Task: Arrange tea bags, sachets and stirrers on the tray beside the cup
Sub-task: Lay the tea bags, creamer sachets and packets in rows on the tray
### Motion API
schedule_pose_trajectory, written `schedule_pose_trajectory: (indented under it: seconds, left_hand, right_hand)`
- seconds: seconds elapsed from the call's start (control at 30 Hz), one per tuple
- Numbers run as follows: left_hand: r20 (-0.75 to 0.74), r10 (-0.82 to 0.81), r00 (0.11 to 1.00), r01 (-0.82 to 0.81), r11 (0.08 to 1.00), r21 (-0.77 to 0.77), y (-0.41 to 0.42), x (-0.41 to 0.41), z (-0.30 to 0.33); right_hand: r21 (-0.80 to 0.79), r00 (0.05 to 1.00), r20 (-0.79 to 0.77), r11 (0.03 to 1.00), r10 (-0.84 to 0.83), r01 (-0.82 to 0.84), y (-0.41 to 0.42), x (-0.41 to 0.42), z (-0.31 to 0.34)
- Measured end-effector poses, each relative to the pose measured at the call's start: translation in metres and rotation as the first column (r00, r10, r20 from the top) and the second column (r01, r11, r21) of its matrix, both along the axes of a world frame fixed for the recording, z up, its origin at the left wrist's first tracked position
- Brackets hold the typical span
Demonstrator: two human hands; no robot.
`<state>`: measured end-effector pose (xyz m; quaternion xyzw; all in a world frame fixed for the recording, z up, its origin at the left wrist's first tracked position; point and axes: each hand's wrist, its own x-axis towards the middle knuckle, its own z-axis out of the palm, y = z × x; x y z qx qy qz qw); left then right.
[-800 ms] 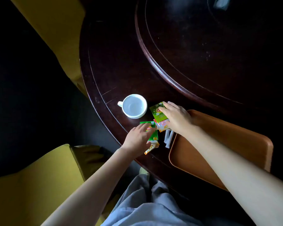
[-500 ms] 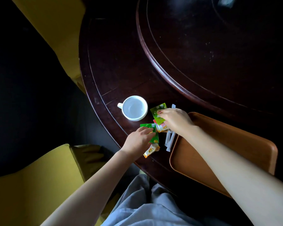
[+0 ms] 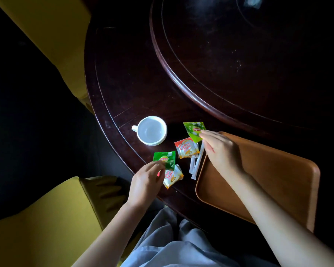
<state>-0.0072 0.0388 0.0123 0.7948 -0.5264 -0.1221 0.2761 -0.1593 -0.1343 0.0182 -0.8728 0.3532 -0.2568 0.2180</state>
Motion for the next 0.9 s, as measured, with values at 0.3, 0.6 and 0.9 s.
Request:
schedule_pose_trajectory:
  seconds: [0.3, 0.6, 0.9]
  left_hand:
    - [-0.047, -0.227, 0.973, 0.22, 0.968, -0.123, -0.048, -0.057, -0.007]
    - [0.128, -0.474, 0.871, 0.475, 0.88, 0.023, -0.102, -0.093, -0.031]
    - [0.094, -0.615, 0.783, 0.572, 0.771, 0.28, -0.09, -0.099, -0.036]
  right_hand:
    - [0.01, 0.936, -0.177, 0.95, -0.305, 0.312, 0.037, -0.073, -0.008]
    - [0.06, 0.846, -0.446, 0.933, -0.294, 0.356, 0.043, -0.116, -0.034]
    - [0.042, 0.786, -0.579, 0.954, -0.218, 0.296, 0.048, -0.123, -0.042]
